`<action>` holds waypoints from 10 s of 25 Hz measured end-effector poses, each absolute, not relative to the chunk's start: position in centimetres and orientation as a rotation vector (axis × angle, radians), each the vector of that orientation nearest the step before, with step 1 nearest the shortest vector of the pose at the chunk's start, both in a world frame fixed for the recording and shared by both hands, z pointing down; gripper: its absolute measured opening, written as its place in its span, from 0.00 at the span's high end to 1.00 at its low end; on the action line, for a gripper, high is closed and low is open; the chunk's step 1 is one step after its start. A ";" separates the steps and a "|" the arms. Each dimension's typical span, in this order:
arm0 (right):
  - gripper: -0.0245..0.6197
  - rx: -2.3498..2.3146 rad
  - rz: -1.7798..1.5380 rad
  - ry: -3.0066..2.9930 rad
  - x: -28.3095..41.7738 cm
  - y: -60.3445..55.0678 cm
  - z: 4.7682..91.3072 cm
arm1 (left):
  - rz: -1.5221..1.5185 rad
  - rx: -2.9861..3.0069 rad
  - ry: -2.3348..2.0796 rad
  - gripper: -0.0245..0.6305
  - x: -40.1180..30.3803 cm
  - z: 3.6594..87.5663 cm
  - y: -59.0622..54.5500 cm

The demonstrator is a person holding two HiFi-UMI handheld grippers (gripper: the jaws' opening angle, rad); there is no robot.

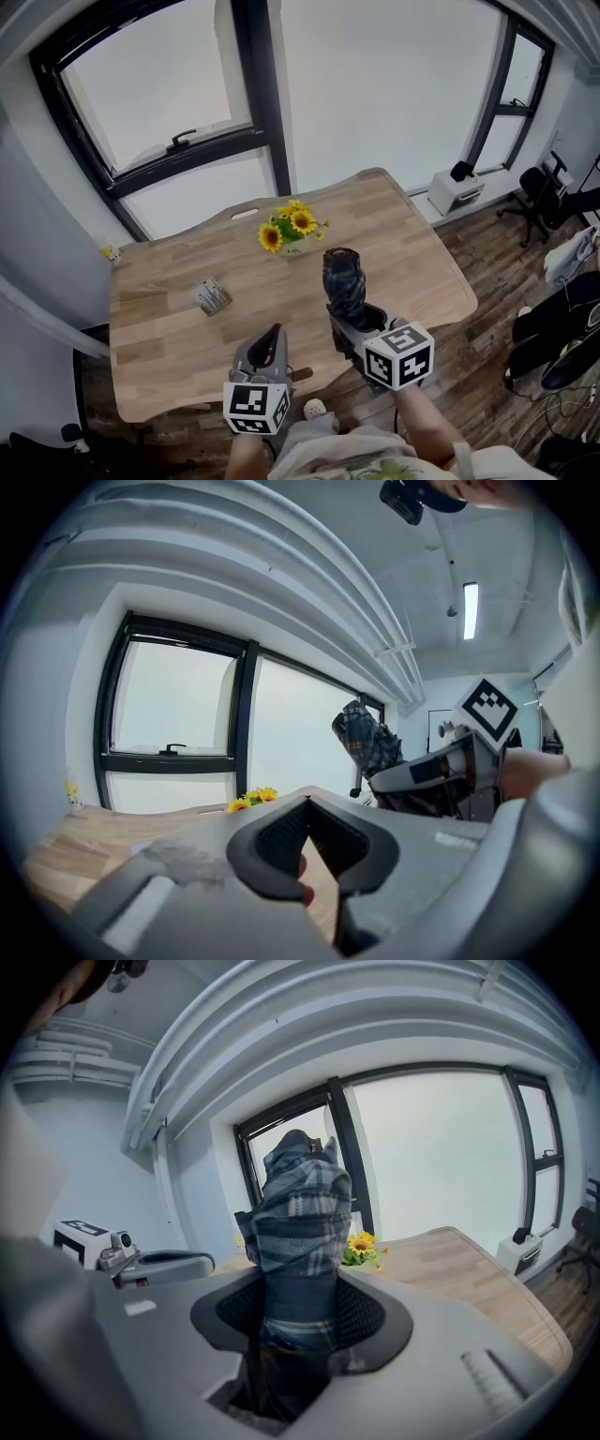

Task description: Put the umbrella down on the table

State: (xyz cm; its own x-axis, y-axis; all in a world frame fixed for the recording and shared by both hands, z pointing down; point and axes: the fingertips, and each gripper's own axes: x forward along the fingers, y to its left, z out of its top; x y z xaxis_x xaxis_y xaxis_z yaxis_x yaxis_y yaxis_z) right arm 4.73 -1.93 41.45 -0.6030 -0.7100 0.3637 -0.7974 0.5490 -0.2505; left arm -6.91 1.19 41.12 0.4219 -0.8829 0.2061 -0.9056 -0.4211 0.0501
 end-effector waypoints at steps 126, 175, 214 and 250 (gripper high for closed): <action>0.67 0.812 0.820 -2.251 -1.0 -14.7 57.2 | 0.339 2.317 -1.647 0.96 -12.1 46.4 -14.2; 0.67 0.733 0.899 -2.084 -1.2 -15.5 64.9 | 0.394 2.266 -1.588 0.96 -12.7 49.7 -16.4; 0.66 0.708 0.932 -1.914 -0.6 -14.6 71.2 | 0.423 2.260 -1.543 0.96 -12.7 51.3 -16.9; 0.63 0.732 0.837 -1.842 -0.7 -13.4 74.5 | 0.438 2.260 -1.502 0.96 -12.5 52.5 -17.1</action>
State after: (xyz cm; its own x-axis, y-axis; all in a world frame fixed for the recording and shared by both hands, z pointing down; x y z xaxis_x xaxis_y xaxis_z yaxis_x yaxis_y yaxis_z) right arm -0.66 -13.38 74.46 -0.3695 -0.1258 0.9207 -0.7760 0.5868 -0.2313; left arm -12.53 -17.12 52.51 0.3766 -0.8035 0.4611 -0.9254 -0.3491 0.1474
